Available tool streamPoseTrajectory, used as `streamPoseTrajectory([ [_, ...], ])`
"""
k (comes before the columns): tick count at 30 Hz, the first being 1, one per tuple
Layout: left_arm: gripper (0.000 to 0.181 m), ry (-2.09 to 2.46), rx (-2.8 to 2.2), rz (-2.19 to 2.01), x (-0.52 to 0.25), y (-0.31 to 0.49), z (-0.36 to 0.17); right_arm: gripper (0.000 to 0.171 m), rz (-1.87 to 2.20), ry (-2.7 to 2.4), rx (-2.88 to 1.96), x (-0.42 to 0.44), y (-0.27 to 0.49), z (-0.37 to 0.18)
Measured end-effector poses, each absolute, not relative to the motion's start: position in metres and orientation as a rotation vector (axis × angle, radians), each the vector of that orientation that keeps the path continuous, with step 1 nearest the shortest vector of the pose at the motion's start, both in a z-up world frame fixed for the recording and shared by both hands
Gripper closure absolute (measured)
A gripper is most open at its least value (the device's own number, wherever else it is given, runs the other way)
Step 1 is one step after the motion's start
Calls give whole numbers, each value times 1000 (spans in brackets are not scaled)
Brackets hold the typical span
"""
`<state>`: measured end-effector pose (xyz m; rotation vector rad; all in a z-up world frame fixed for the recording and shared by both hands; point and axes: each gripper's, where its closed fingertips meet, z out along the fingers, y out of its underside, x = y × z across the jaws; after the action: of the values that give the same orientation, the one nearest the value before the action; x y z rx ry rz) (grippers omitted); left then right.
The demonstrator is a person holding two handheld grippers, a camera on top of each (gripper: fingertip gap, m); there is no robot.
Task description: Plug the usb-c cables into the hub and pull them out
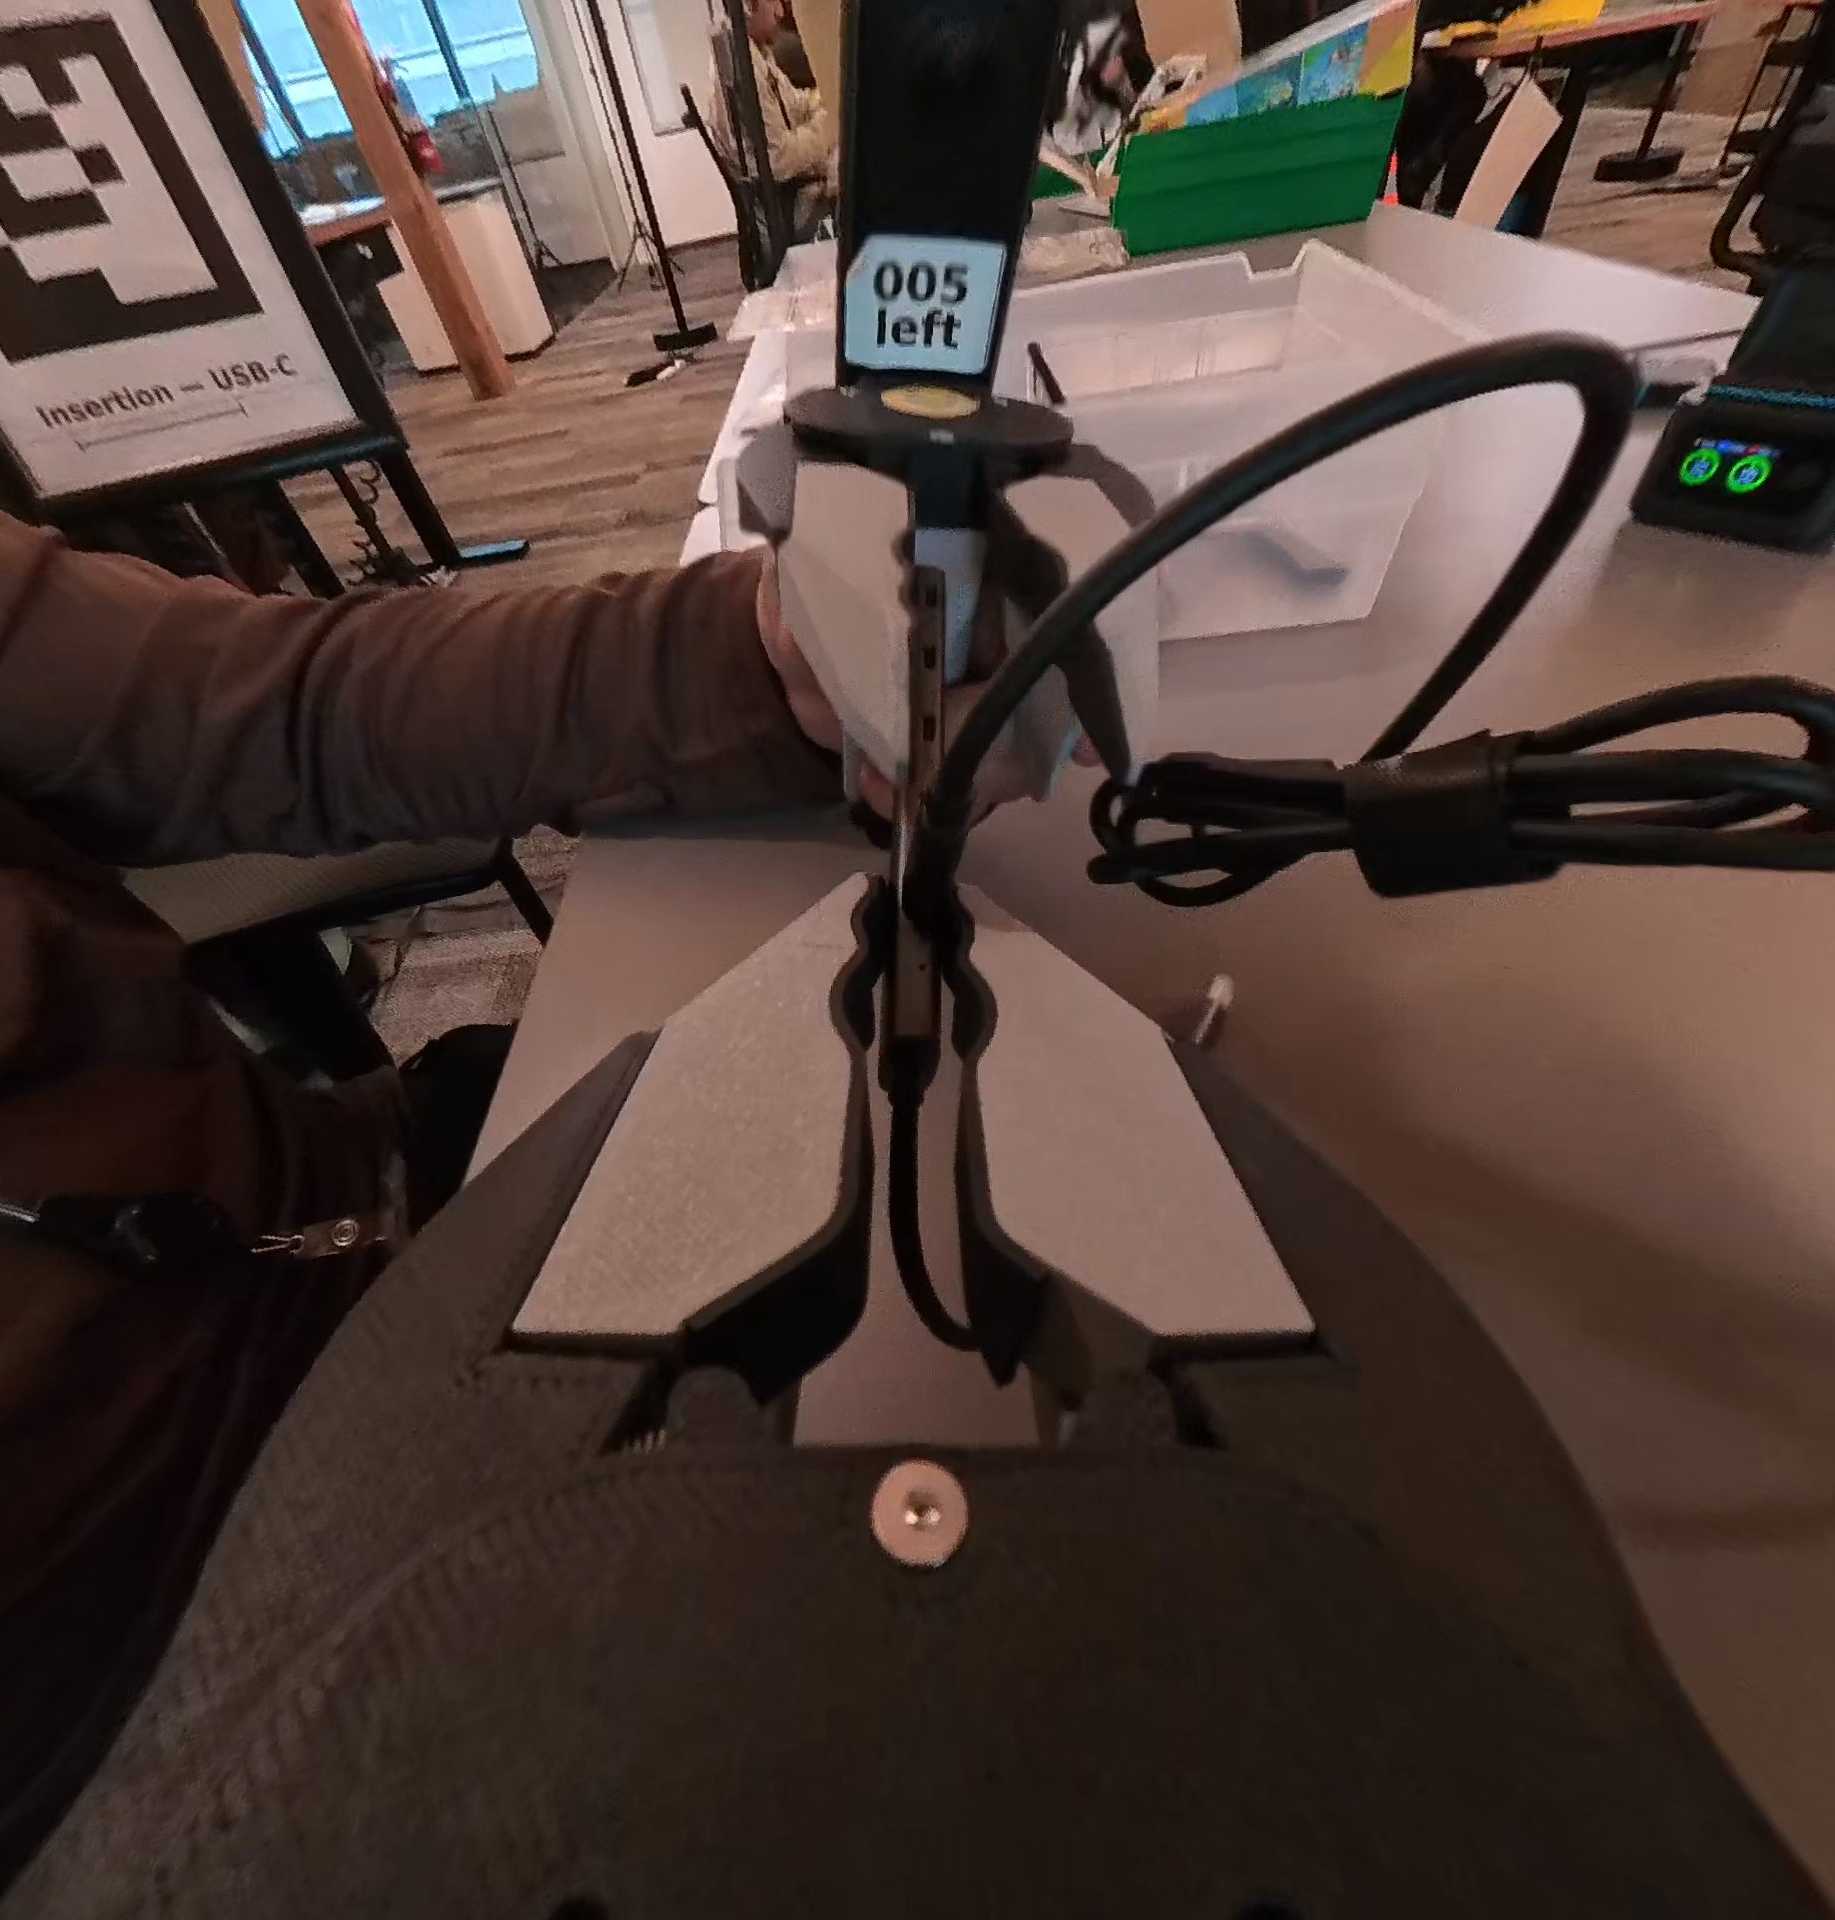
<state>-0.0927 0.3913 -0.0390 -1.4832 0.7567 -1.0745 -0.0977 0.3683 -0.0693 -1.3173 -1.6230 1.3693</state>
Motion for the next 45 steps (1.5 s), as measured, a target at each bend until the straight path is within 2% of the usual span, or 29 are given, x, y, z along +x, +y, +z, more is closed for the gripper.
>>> streamPoseTrajectory([
  [6, 145, 785, -1531, -1053, -89, 392, -49, 164, 1442, -1527, -1293, -89, 377, -52],
  [9, 156, 819, -1523, -1048, -87, 389, -52, 164, 1439, -1511, -1293, -89, 379, -50],
  [16, 169, 889, -1482, -1052, -81, 380, -51, 165, 1462, -1521, -1289, -89, 376, -49],
  [39, 173, 955, -1437, -956, -81, 376, -47, 163, 1429, -1539, -1276, -89, 375, -52],
  [45, 173, 926, -1415, -950, -84, 378, -42, 157, 1490, -1480, -1248, -83, 379, -41],
])
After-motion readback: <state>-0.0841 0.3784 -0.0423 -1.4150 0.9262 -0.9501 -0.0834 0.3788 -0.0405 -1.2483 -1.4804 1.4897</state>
